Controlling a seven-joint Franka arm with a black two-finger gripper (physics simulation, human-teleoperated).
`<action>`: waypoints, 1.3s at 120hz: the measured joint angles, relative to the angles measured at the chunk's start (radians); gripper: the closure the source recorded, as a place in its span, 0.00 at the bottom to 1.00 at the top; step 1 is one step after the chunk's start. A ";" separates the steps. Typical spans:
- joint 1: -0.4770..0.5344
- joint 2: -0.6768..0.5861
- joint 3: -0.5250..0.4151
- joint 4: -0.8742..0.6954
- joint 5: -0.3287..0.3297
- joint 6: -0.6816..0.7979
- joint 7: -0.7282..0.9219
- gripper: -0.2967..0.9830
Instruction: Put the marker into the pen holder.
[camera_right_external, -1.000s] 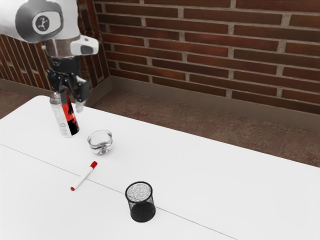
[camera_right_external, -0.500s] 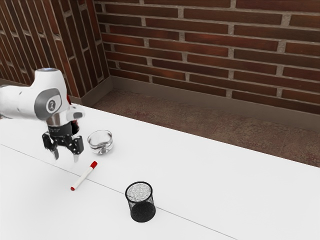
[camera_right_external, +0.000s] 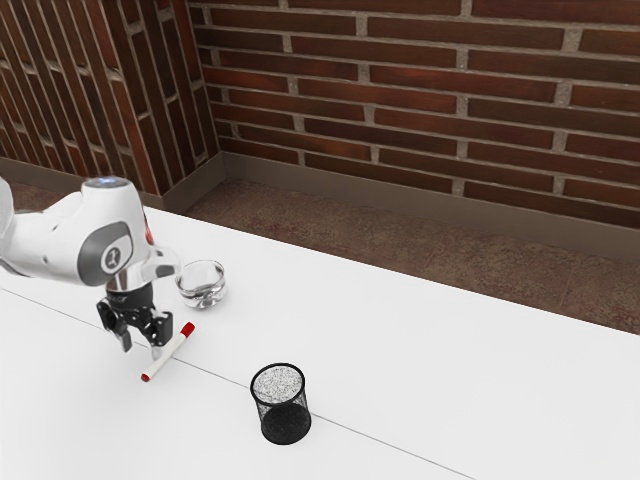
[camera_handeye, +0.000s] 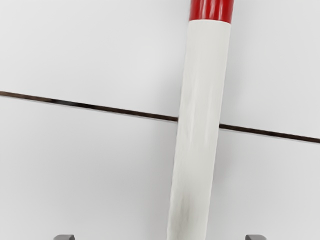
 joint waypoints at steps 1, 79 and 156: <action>0.000 0.002 0.000 -0.001 -0.001 0.005 0.001 0.44; -0.016 0.026 -0.002 -0.095 -0.051 0.166 0.122 0.57; 0.002 0.044 -0.021 -0.085 -0.070 0.180 0.164 0.76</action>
